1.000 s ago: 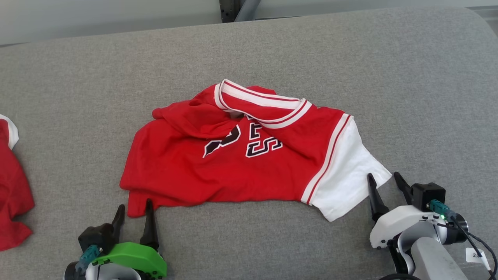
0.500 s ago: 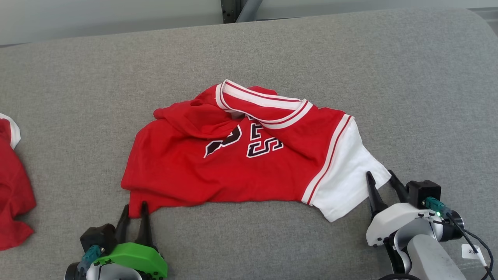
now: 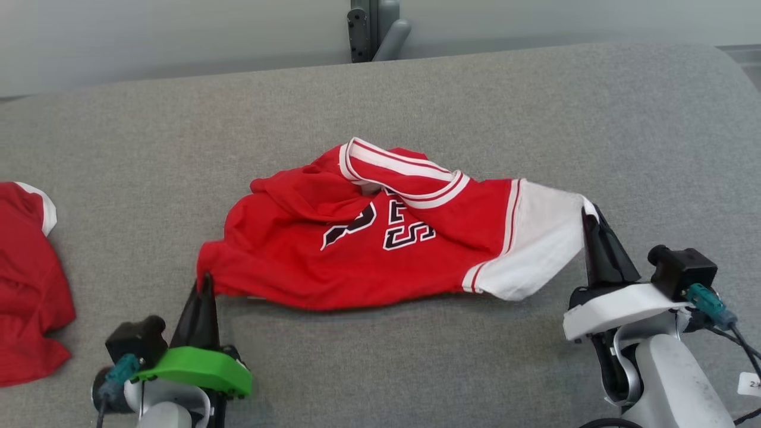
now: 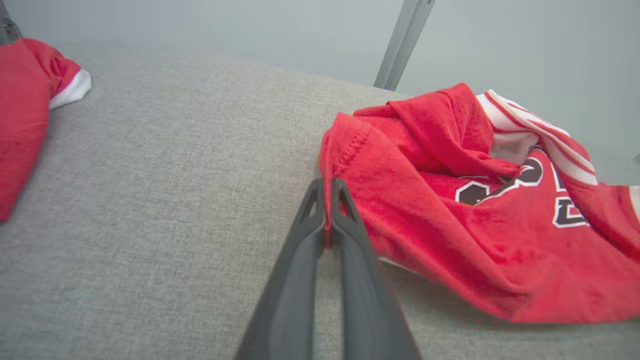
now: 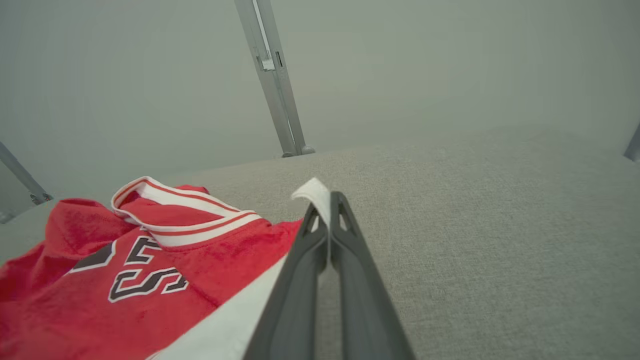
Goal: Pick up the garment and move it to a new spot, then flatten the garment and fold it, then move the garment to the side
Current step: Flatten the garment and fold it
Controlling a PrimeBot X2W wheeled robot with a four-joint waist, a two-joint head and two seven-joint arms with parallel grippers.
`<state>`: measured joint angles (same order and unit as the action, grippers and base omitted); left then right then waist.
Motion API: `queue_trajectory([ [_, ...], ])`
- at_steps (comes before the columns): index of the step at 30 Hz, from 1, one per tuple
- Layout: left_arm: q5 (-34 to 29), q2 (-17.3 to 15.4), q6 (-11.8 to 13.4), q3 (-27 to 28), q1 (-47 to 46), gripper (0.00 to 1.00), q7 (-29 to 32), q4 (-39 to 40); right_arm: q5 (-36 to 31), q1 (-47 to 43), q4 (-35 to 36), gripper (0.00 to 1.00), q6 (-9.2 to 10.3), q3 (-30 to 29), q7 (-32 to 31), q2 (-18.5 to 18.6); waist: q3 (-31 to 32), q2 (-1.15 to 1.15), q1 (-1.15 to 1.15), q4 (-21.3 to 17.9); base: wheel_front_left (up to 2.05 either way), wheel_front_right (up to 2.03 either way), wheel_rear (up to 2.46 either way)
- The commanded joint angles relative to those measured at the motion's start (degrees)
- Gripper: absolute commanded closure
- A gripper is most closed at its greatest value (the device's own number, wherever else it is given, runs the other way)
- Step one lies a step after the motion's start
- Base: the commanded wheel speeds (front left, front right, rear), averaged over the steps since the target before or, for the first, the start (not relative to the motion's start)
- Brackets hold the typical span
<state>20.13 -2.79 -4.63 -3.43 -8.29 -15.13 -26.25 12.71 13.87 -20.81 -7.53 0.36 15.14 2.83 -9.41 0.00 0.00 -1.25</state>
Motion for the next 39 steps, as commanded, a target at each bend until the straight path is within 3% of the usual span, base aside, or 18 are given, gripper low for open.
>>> queue_trajectory([
  [1,-1.15,-0.20,-0.68,0.91,-1.92,1.00,-0.01,2.15,1.20,-1.53,4.04,1.00,0.08,0.22,0.01,0.20,3.36,0.00,0.00,0.64,0.00,0.00,0.00],
  [5,-4.26,-0.39,-1.95,1.96,-4.89,1.00,-0.01,5.51,3.04,-0.32,12.93,1.00,0.08,0.64,0.01,0.19,7.41,0.00,0.00,0.85,0.00,0.00,0.00],
  [11,-6.54,-4.41,-2.88,-0.58,-13.48,1.00,-0.01,6.84,5.20,6.18,20.01,1.00,0.08,0.15,0.02,2.10,9.73,0.00,0.00,0.82,0.00,0.00,0.00],
  [17,-3.38,-11.70,-2.81,-6.67,-28.07,1.00,2.44,7.01,7.76,17.61,21.90,1.00,0.08,-0.74,0.01,6.81,9.52,0.00,0.00,0.64,0.00,0.00,0.00],
  [21,-2.49,-15.80,-2.81,-10.26,-38.76,1.00,6.83,7.19,9.17,26.54,17.29,1.00,0.07,-0.33,-0.82,9.91,3.83,0.00,0.00,0.32,0.00,0.00,0.00],
  [27,-1.55,-16.05,-2.78,-15.72,-49.72,1.00,10.27,3.01,9.85,38.49,9.76,1.00,0.05,2.74,-3.43,11.84,-9.18,0.00,0.00,-0.01,0.00,0.00,0.00],
  [33,-8.40,-17.24,-1.98,-18.15,-70.03,1.00,7.68,-5.80,4.61,61.20,-2.49,1.00,0.05,3.51,-1.85,13.55,-20.53,0.00,0.00,-0.97,0.00,0.00,0.00],
  [39,-12.25,-18.03,-0.51,-18.13,-85.96,1.00,2.30,-14.58,-0.82,78.29,-12.75,1.00,0.06,-0.54,-0.16,13.10,-23.66,0.00,0.00,-1.05,0.00,0.00,0.00],
])
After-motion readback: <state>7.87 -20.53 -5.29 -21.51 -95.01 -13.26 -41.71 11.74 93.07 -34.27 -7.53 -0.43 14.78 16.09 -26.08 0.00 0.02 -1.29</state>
